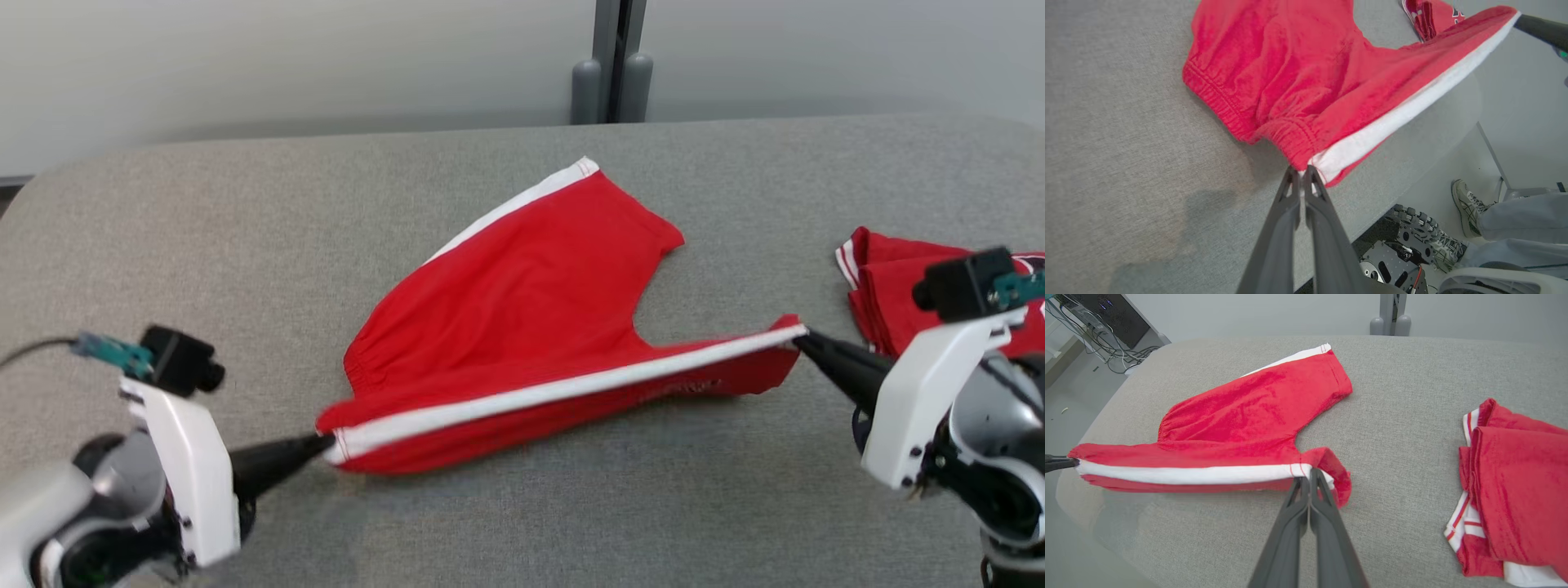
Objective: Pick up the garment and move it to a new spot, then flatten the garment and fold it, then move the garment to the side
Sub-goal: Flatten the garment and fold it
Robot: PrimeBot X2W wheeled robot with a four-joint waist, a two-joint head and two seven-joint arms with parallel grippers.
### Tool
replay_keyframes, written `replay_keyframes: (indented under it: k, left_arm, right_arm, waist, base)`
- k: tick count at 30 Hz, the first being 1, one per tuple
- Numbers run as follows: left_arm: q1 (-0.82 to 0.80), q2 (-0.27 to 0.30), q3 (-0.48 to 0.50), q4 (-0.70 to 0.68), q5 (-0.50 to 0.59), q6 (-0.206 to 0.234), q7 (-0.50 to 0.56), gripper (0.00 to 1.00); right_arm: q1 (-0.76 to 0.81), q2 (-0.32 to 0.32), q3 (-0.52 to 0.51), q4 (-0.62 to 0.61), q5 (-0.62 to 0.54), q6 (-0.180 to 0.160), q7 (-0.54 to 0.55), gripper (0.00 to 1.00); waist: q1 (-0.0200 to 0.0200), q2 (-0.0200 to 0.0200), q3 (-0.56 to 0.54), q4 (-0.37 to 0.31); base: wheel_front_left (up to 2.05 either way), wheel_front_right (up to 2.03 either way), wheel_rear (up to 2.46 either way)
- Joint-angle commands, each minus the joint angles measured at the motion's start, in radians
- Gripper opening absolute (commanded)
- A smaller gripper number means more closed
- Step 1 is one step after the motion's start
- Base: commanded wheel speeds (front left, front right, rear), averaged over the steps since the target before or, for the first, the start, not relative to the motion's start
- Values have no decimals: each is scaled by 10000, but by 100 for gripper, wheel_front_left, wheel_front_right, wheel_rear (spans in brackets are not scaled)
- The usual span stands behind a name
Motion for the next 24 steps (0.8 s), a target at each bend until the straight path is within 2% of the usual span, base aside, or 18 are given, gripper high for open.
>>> replay_keyframes:
  k: [1,6,12,15,24]
  left_arm:
    - [-319,36,161,180,-176,-101,86,0]
    - [-1200,-154,621,989,-693,-417,730,0]
    - [-2423,-645,911,2068,-919,-666,1676,0]
    - [-2942,-966,1004,2676,-1124,-725,2139,0]
    - [-3845,-1785,1179,3960,-1769,-847,3264,0]
  right_arm:
    - [-323,3,-110,150,-73,2,86,0]
    - [-1825,112,1,995,-259,2,212,0]
    - [-3889,94,623,2343,-728,2,104,0]
    - [-4762,235,809,3074,-655,2,-253,0]
    - [-6868,-96,1732,5550,-970,0,-1830,0]
  waist:
    - [0,0,288,100]
    - [0,0,981,243]
    - [0,0,1753,481]
    - [0,0,1988,605]
    - [0,0,2513,878]
  base:
    - [0,0,0]
    - [0,0,0]
    - [0,0,0]
    - [0,0,0]
    - [0,0,0]
